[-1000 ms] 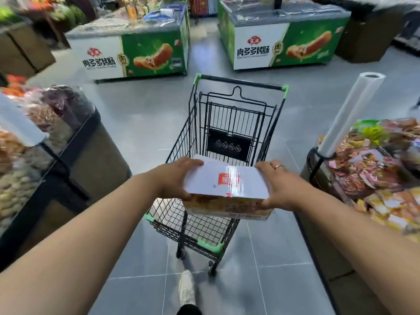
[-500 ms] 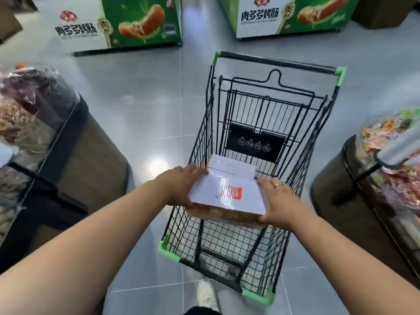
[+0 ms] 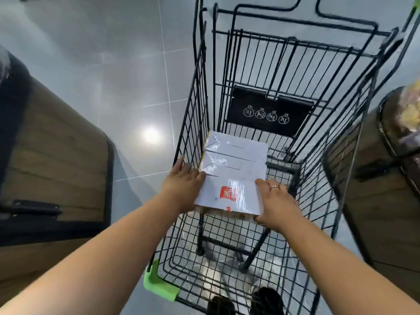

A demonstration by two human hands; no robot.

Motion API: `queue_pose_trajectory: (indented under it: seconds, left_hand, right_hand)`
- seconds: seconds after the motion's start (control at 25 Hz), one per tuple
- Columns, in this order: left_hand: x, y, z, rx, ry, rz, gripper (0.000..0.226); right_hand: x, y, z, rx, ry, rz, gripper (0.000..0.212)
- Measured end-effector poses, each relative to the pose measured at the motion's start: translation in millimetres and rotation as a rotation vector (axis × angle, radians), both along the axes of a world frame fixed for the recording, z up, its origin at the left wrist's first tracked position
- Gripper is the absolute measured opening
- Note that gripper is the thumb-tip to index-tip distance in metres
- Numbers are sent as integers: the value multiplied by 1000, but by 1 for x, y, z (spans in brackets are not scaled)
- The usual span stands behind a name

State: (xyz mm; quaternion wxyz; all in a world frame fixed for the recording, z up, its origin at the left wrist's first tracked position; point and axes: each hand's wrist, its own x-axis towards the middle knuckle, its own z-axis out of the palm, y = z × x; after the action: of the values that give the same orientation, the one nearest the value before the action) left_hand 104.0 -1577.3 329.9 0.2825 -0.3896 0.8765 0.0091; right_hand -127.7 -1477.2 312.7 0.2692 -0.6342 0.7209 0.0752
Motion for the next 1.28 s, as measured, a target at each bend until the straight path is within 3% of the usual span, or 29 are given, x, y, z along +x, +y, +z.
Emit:
queue_pose_trajectory:
  seconds: [0.12, 0.36, 0.68, 0.96, 1.28]
  left_hand:
    - [-17, -8, -34, 0, -56, 2, 77]
    - [-36, -28, -77, 48, -192, 84, 88]
    - [-29, -16, -97, -10, -140, 128, 80]
    - [-24, -6, -60, -29, 24, 173, 87]
    - [-42, 12, 71, -150, 270, -38, 94]
  right_hand:
    - [-5, -11, -42, 7, 12, -41, 100]
    - [3, -19, -98, -8, 31, -72, 92]
    - [17, -12, -117, 14, 51, -119, 98]
    - [13, 3, -72, 51, 17, -253, 108]
    - [5, 34, 54, -174, -29, -410, 100]
